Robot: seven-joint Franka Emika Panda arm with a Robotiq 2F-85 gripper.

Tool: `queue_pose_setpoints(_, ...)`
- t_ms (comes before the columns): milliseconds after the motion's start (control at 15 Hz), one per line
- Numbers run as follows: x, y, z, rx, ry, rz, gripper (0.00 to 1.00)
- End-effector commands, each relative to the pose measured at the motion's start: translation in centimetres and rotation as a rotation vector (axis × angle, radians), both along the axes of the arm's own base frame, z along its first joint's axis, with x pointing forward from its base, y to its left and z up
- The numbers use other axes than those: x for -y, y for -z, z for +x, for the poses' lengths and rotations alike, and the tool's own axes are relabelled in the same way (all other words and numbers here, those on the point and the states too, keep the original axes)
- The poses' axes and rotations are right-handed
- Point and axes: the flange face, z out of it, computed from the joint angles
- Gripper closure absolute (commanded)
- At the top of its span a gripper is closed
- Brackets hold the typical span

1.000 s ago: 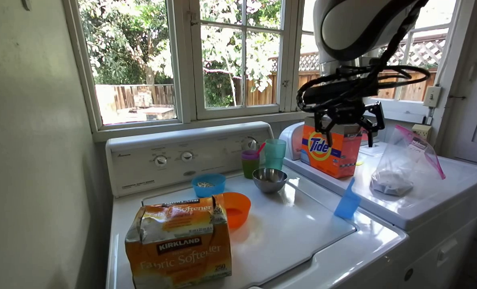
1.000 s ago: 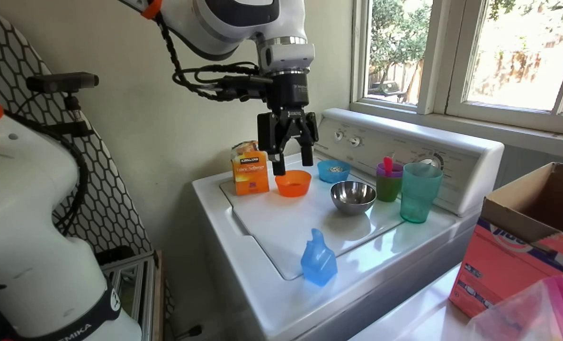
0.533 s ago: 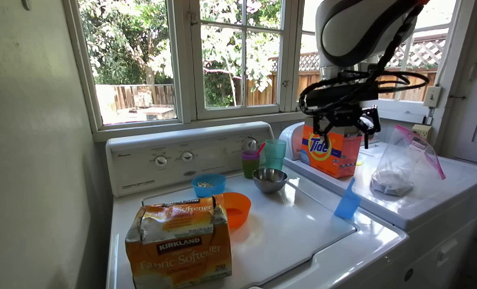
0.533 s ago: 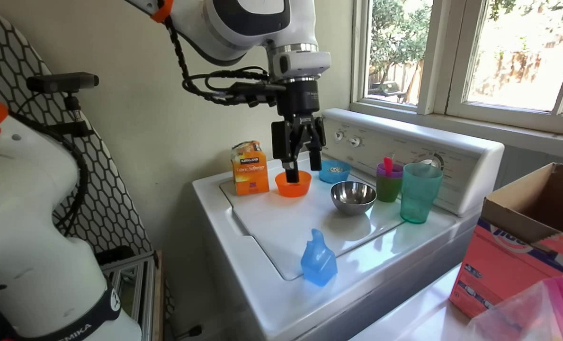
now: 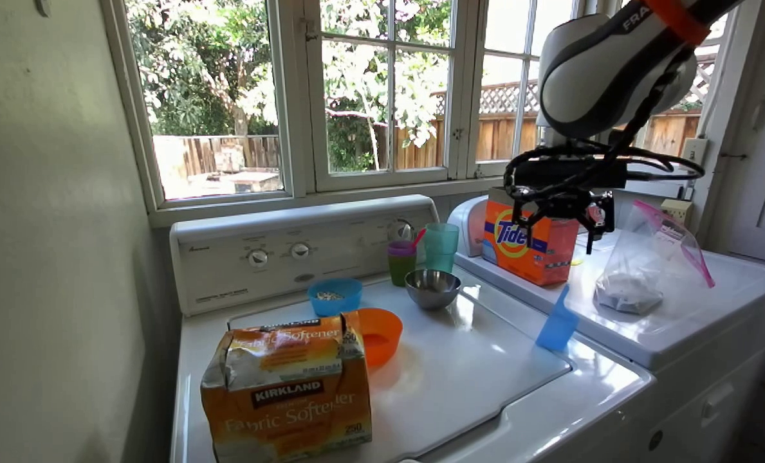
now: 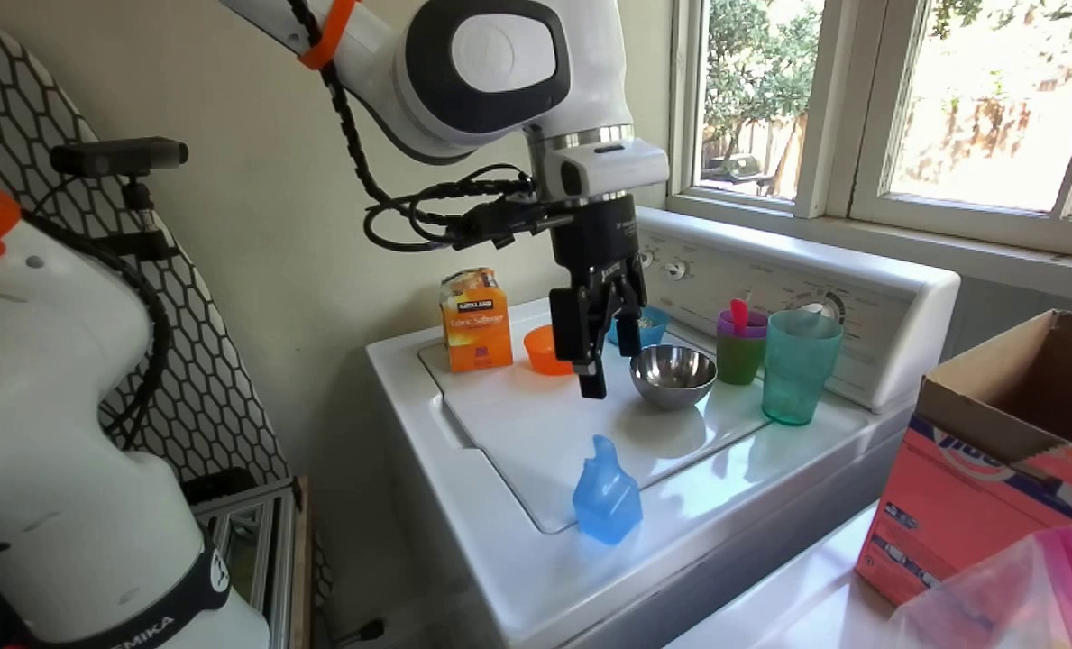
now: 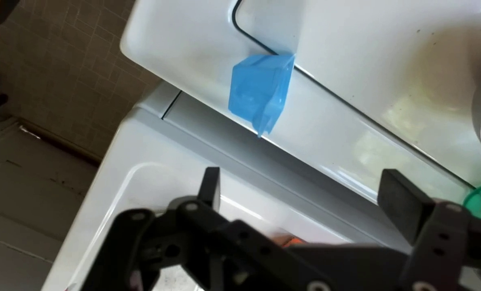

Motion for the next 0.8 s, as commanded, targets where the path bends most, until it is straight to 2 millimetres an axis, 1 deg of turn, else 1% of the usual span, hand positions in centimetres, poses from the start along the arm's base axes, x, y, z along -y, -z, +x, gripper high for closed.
queue_pose_setpoints(0,0.4,2.2,-1.0,-0.049,0.088,0.060,0.00)
queue_pose_setpoints(67,0.6,2.6,-1.1,-0.044,0.101,0.072,0.00)
queue_pose_setpoints(200,1.6,3.7,-1.0,-0.036,0.133,0.078,0.00)
queue_pose_setpoints(533,2.9,5.6,-1.6,-0.085,0.177,0.081,0.00)
queue_pose_setpoints(600,3.1,5.5,-1.5,-0.088,0.193,0.079,0.00)
queue_pose_setpoints(667,2.7,4.8,-1.4,-0.090,0.156,0.078,0.00)
queue_pose_setpoints(733,2.9,5.0,-1.4,-0.094,0.166,0.079,0.00)
